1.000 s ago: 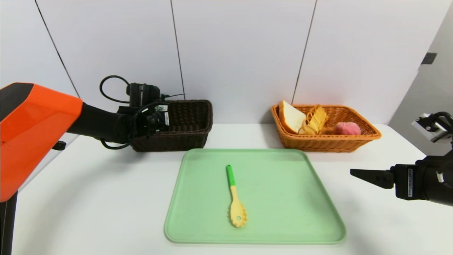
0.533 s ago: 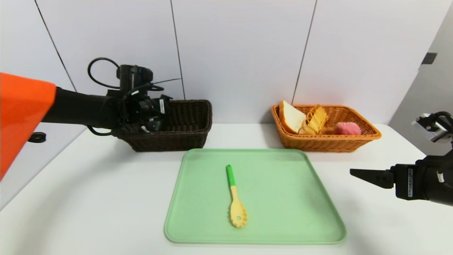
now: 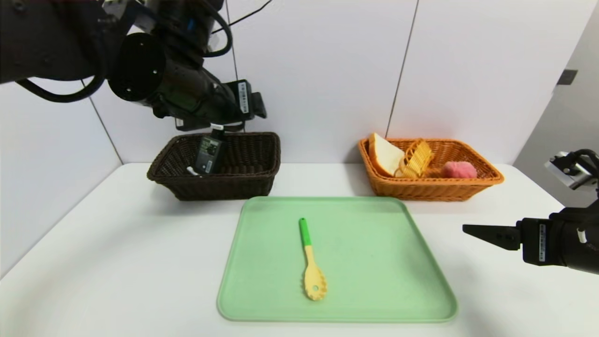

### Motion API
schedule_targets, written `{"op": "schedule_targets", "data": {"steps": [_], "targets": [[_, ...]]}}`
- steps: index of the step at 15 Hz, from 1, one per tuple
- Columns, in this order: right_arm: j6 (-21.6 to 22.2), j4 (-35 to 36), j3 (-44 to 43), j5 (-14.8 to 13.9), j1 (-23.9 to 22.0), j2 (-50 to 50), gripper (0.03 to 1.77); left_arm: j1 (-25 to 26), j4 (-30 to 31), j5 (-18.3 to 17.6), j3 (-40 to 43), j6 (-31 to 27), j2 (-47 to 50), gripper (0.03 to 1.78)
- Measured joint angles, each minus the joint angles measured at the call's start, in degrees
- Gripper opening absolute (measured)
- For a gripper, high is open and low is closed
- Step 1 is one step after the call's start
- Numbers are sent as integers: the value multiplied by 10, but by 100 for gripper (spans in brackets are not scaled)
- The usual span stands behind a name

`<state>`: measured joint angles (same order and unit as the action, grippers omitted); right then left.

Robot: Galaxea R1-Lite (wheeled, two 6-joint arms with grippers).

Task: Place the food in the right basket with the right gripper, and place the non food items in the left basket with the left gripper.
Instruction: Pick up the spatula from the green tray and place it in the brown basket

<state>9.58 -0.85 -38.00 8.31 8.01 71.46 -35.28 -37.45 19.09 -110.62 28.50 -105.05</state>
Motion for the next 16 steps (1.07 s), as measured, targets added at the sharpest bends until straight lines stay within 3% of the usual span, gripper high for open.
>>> {"op": "schedule_targets", "data": {"steps": [4, 7, 11, 16], "targets": [[9, -4, -3, -2, 0, 2, 171, -116, -151, -1, -25, 147, -38, 166], [9, -4, -7, -3, 0, 5, 171, -154, -195, -3, -26, 207, -76, 167], [26, -2, -3, -1, 1, 5, 171, -156, -203, -11, -27, 219, -127, 169], [57, 4, 0, 2, 1, -3, 171, -145, -164, -12, -29, 195, -188, 169]]}}
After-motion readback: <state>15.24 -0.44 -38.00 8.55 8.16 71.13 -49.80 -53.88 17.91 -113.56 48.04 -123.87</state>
